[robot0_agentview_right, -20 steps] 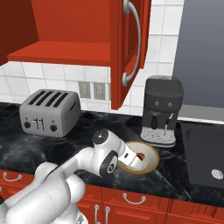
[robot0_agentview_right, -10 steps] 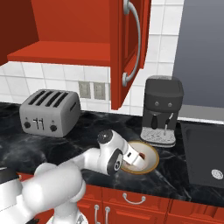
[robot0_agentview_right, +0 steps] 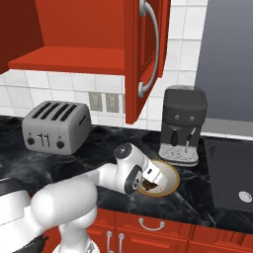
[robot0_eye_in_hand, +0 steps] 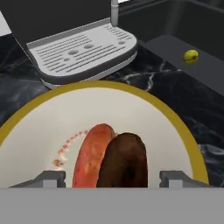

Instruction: Pick the sweet potatos from the cabinet and place them in one bowl. Pick the pear from the sink and place it in the other bowl.

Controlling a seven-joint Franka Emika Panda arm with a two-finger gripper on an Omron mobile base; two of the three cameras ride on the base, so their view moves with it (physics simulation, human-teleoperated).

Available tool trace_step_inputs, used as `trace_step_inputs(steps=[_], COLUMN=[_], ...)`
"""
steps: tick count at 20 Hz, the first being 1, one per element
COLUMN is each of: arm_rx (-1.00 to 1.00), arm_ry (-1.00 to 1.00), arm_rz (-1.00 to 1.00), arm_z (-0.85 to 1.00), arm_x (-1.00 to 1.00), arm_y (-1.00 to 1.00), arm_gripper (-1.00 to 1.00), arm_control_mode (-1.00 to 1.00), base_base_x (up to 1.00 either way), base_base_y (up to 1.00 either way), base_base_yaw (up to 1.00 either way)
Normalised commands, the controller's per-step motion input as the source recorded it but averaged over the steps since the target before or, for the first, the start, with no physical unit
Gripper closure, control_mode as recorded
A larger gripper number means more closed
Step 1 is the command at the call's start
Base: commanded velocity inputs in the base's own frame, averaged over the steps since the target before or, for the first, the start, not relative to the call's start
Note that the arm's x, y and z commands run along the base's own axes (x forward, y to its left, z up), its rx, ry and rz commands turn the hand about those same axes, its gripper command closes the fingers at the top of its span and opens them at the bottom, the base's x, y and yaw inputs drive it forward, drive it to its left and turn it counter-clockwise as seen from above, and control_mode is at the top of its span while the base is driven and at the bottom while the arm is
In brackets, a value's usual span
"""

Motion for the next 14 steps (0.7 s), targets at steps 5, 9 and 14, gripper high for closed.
trace_step_inputs(steps=[5, 9, 14], arm_rx=[0.0, -0.02, 0.0], arm_ry=[0.02, 0.0, 0.0], arm_rz=[-0.01, -0.02, 0.0], arm_z=[0.02, 0.49, 0.62], arm_x=[-0.05, -0.1, -0.35], arm_y=[0.0, 0.19, 0.3], arm_gripper=[-1.0, -1.0, -1.0], arm_control_mode=[-1.0, -1.0, -1.0], base_base_x=[0.0, 0.0, 0.0], base_base_y=[0.0, 0.0, 0.0], base_base_yaw=[0.0, 0.0, 0.0])
